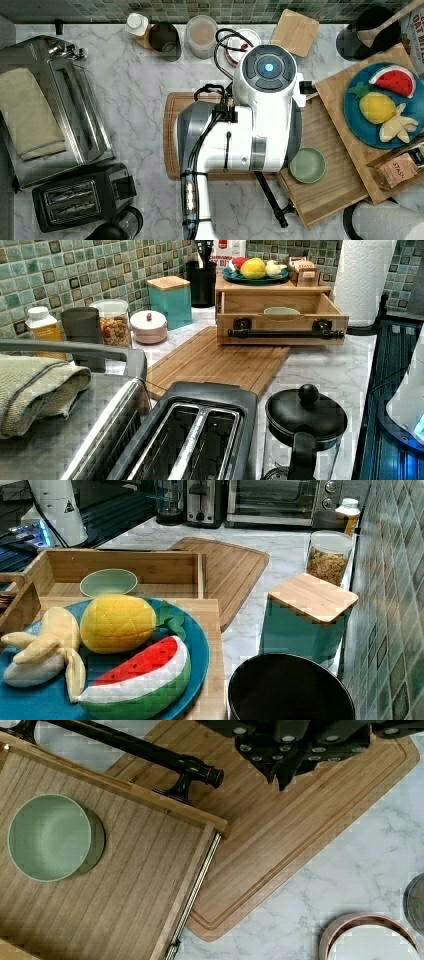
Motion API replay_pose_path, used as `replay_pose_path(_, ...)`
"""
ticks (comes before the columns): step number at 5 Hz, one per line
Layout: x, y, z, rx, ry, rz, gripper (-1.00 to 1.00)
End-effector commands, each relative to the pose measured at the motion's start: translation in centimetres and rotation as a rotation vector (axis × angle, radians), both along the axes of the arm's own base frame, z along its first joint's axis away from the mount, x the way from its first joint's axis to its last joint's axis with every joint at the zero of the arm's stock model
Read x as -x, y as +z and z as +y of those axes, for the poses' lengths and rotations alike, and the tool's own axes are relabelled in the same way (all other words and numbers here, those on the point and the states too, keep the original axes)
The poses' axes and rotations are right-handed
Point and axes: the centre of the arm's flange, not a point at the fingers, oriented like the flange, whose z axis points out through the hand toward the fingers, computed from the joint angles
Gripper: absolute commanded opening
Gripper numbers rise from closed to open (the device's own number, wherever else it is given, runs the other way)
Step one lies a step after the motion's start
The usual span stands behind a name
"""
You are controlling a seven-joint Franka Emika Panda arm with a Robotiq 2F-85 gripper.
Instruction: Close the drawer.
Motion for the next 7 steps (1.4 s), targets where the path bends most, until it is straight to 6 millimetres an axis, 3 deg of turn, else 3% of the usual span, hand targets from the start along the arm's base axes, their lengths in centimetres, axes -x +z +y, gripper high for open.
replay_pose_path(1, 0.2, -0.5, -0.1, 0.006, 0.002, 0.01, -1.0)
replay_pose_path(2, 0.7, -1.2, 0.2, 0.004, 0.05, -0.004, -1.0)
replay_pose_path(3, 1.4, -1.6, 2.2, -0.034, 0.152, -0.015, -1.0)
replay_pose_path(6, 4.8, -4.4, 11.0, -0.131, 0.402, -0.164, -1.0)
replay_pose_path(7, 6.6, -5.6, 12.6, -0.139, 0.477, -0.15, -1.0)
